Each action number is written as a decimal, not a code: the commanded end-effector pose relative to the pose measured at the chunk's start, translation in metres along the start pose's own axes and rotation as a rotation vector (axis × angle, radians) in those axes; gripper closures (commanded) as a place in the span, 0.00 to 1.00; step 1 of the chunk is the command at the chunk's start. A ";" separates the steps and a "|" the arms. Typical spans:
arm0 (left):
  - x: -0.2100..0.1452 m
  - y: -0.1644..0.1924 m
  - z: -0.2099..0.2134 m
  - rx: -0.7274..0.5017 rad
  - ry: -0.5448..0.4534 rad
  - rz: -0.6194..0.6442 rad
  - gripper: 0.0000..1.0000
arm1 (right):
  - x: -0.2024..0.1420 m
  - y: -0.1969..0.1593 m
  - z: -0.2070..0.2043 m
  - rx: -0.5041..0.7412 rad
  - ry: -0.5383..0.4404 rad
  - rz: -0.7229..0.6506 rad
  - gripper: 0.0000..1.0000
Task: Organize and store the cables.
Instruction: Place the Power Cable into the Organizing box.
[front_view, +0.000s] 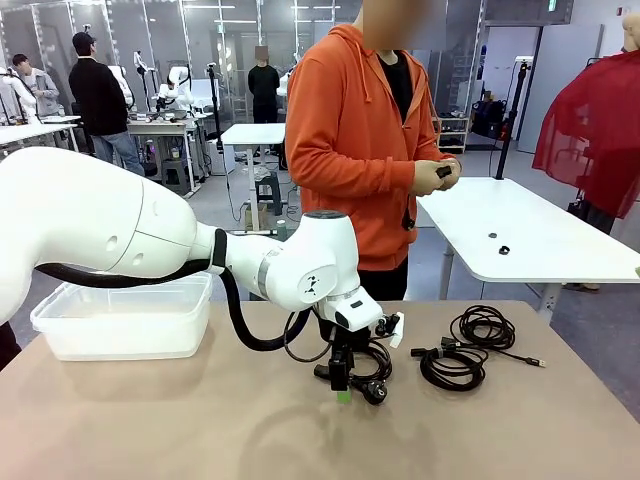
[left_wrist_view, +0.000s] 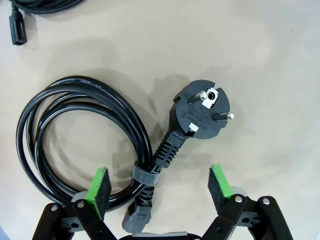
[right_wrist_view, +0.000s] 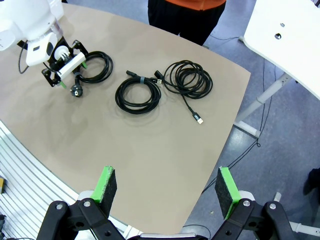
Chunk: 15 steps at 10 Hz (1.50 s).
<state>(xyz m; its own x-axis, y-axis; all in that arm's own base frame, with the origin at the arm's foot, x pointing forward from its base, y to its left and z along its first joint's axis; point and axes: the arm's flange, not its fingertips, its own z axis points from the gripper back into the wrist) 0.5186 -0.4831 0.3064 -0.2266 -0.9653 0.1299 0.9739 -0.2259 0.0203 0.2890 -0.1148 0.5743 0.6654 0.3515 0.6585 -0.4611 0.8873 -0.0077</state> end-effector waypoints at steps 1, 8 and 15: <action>0.000 0.002 0.001 -0.015 -0.013 -0.020 0.28 | -0.001 -0.001 0.000 0.005 -0.003 0.003 0.00; 0.003 0.000 0.004 0.000 -0.017 -0.016 1.00 | -0.001 -0.001 0.000 0.005 -0.003 0.003 0.00; 0.031 -0.007 0.091 -0.017 -0.006 -0.059 0.89 | -0.001 -0.001 0.000 0.005 -0.003 0.003 0.00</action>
<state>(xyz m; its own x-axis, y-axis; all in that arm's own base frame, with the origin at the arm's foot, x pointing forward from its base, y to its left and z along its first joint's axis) 0.5081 -0.4981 0.3640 -0.2540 -0.9606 0.1124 0.9670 -0.2543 0.0119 0.2890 -0.1148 0.5742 0.6656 0.3513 0.6585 -0.4610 0.8874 -0.0075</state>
